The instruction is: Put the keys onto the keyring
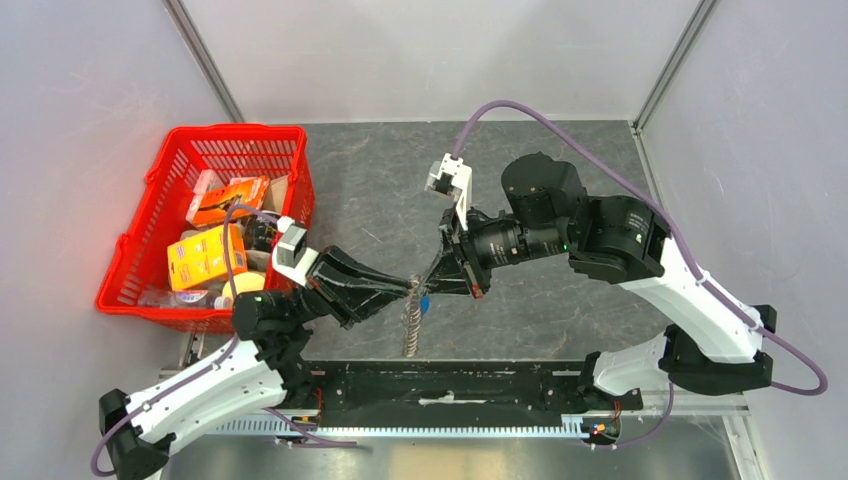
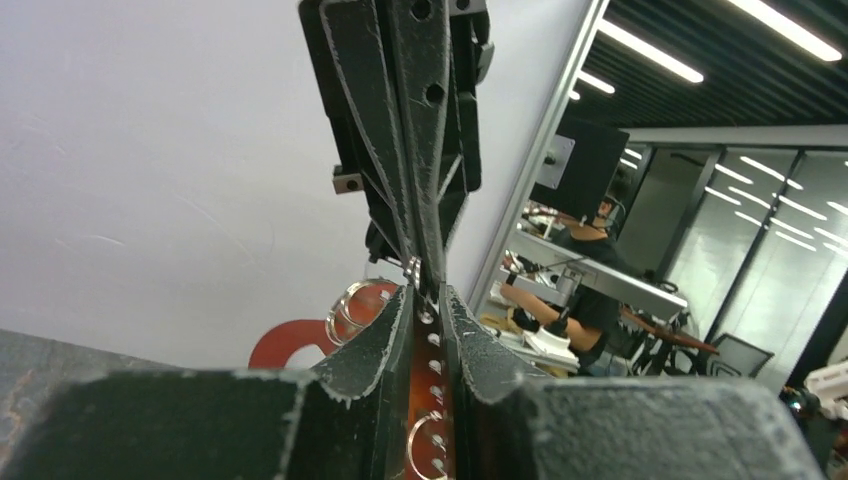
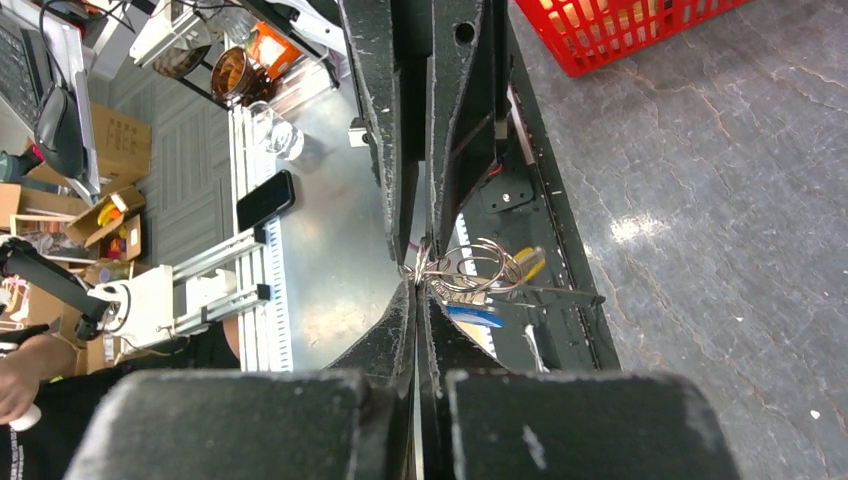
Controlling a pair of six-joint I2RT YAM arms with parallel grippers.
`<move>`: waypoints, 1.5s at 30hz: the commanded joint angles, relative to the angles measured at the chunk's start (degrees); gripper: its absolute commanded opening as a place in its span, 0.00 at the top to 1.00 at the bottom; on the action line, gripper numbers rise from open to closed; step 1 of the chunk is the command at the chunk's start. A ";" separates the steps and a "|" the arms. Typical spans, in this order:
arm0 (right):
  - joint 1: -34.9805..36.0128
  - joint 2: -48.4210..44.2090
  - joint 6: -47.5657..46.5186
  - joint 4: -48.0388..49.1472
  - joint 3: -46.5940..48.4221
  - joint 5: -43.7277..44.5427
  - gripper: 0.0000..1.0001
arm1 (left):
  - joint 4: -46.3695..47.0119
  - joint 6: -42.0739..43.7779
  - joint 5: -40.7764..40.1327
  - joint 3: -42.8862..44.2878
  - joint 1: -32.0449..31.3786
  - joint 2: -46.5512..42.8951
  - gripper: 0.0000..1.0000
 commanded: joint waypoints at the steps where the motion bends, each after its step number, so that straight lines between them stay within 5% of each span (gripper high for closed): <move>1: -0.09 -1.28 -3.83 -1.40 3.69 -2.19 1.00 | -10.81 5.58 6.29 3.79 0.05 -3.03 0.77; 14: -0.04 -0.88 -10.09 -7.69 5.46 -7.69 1.00 | -15.70 5.12 16.17 7.94 0.07 -0.62 0.53; 21: -0.09 0.69 -16.28 -15.37 7.67 -11.70 1.00 | -22.85 8.23 19.59 11.46 0.00 0.61 0.52; 45: 3.46 5.51 -19.36 -16.84 7.82 -8.36 1.00 | -36.52 10.47 26.08 21.09 0.02 6.87 0.58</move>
